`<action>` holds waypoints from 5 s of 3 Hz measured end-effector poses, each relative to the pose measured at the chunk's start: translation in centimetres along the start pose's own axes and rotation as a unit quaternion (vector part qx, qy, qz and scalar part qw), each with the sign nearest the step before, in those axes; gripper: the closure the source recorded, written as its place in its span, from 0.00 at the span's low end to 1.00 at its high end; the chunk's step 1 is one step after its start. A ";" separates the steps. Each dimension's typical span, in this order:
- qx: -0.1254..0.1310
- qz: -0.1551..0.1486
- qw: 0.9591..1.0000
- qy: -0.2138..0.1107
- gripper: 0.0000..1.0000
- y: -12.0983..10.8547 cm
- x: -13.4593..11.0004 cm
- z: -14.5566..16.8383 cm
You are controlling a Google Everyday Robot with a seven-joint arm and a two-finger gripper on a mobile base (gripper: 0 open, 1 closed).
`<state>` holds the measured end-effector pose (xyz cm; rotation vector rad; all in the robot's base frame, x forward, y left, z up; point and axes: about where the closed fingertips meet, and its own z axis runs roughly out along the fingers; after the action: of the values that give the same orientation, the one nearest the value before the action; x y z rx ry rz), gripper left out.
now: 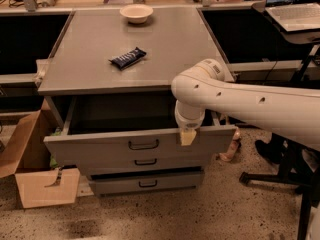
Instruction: Open top drawer
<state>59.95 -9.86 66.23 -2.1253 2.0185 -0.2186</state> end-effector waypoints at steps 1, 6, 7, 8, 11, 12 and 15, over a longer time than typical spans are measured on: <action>0.000 0.000 1.000 0.000 0.50 0.0 0.0 0.0; -0.050 -0.013 0.998 -0.021 0.00 3.4 -0.3 0.4; -0.085 -0.028 0.996 -0.028 0.00 6.5 -0.7 0.5; -0.096 -0.031 0.994 -0.029 0.20 7.3 -0.6 0.1; -0.089 -0.039 0.994 -0.039 1.00 8.6 -1.1 -1.7; -0.089 -0.039 0.994 -0.039 0.00 8.6 -1.1 -1.7; -0.110 -0.011 0.990 -0.085 0.42 13.3 0.4 -1.6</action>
Offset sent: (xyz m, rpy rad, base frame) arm 0.0000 0.0000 0.0000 0.0000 0.0000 0.0000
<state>46.73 -10.89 64.49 -2.2079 2.0014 0.1851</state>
